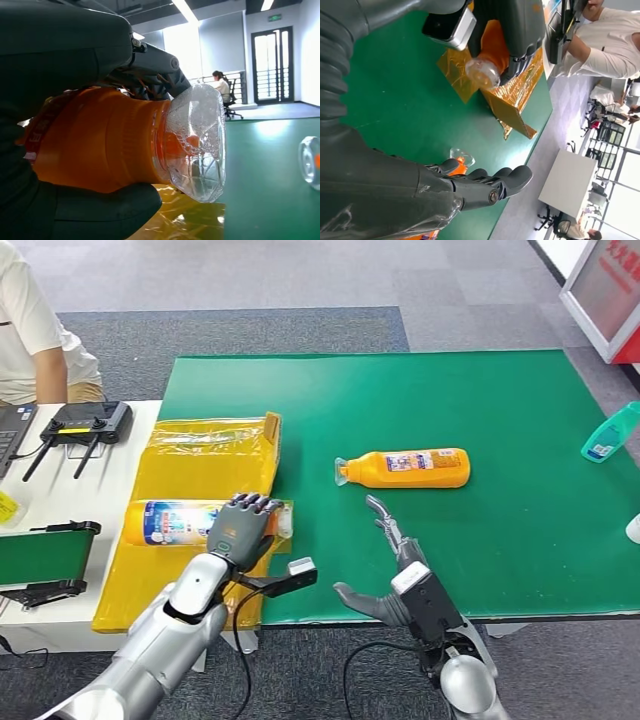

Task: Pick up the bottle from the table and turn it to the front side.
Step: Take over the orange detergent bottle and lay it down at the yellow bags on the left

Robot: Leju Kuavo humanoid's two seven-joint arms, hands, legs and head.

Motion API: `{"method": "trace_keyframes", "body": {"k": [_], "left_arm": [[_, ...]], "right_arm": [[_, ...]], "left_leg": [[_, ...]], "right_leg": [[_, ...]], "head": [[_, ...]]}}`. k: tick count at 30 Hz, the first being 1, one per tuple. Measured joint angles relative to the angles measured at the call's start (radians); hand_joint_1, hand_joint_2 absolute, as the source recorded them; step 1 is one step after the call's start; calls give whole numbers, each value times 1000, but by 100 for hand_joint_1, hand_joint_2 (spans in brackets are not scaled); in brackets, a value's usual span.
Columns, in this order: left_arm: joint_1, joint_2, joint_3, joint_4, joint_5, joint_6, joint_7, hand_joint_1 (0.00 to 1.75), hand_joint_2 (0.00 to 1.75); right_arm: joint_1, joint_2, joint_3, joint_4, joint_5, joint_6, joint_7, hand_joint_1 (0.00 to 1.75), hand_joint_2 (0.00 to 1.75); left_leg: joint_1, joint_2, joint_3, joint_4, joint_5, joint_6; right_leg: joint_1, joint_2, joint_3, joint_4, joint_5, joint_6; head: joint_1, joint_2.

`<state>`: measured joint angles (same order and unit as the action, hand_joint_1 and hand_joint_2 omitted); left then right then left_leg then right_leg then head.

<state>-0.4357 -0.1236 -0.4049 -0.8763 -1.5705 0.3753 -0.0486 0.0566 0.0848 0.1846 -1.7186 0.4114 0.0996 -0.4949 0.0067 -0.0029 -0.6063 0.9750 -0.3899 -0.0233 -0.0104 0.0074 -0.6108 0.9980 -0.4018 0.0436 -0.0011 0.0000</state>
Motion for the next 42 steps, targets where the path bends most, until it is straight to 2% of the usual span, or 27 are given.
{"method": "trace_keyframes", "body": {"k": [4,8,19,29,38,42], "left_arm": [[3,-11,-29,-3,0,1,-14,175,175],[12,-20,-53,-14,0,-7,-25,1,175],[25,-16,-68,-49,18,-79,-6,0,175],[45,10,-29,-78,44,-87,-2,0,175],[118,12,27,-227,161,-109,-61,0,175],[171,7,52,-329,280,-142,-96,0,175]], "right_arm": [[0,0,0,0,-1,1,-2,0,175],[0,2,0,0,-1,-5,-4,0,175],[13,3,-33,-1,7,-15,-2,0,175],[16,3,-48,-10,29,-19,17,0,175],[30,3,-50,-36,44,-26,33,0,175],[39,4,-51,-48,57,-37,43,0,175]], "left_leg": [[0,0,0,0,0,0],[0,0,0,0,0,0],[0,0,0,0,0,0],[0,0,0,0,0,0],[0,0,0,0,0,0],[0,0,0,0,0,0]], "right_leg": [[0,0,0,0,0,0],[0,0,0,0,0,0],[0,0,0,0,0,0],[0,0,0,0,0,0],[0,0,0,0,0,0],[0,0,0,0,0,0]], "head": [[0,0],[0,0],[0,0],[0,0],[0,0],[0,0]]}}
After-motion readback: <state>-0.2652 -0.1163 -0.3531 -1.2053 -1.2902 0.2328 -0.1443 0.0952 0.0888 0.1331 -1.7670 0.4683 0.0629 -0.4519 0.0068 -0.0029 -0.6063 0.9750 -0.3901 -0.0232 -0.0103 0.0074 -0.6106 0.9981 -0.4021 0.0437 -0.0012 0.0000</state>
